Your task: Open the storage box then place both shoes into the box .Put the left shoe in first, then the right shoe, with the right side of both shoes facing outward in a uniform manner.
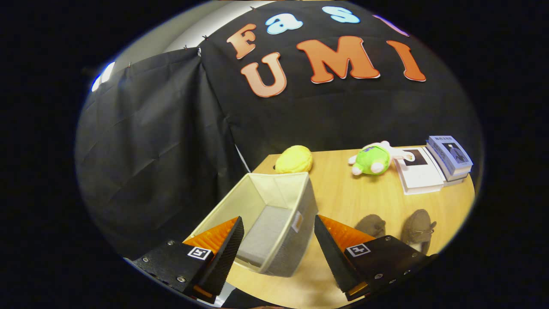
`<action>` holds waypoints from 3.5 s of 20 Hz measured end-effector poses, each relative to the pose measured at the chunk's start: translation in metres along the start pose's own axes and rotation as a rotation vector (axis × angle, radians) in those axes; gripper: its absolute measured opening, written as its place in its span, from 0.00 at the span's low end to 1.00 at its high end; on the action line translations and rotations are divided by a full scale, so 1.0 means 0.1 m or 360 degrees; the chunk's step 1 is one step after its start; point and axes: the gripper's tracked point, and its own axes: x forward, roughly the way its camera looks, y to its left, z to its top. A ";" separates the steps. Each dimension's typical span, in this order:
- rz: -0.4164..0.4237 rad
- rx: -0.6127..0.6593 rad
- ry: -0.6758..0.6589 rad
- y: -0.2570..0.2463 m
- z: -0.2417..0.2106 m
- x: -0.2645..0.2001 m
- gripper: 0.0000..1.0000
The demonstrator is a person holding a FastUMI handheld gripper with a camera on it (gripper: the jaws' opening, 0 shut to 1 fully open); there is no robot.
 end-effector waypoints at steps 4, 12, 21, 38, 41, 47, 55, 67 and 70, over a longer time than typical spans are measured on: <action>-0.0123 0.0053 0.0059 -0.53 -0.27 -0.06 0.97; -0.0361 0.0184 0.0256 -1.39 -0.91 -0.01 0.88; -0.0535 0.0192 0.0503 -1.82 -1.38 0.36 0.68; -0.0458 0.0550 0.0356 -1.62 -1.09 0.49 0.05; -0.0378 0.0568 0.0284 -1.38 -0.82 0.42 0.04; -0.0247 0.0552 0.0123 -0.84 -0.23 0.31 0.05; -0.0094 0.0581 0.0058 -0.21 0.19 0.39 0.04; -0.0023 0.0699 0.0326 0.57 -0.17 1.23 0.04; -0.0074 0.0693 0.0398 0.64 -0.36 1.37 0.05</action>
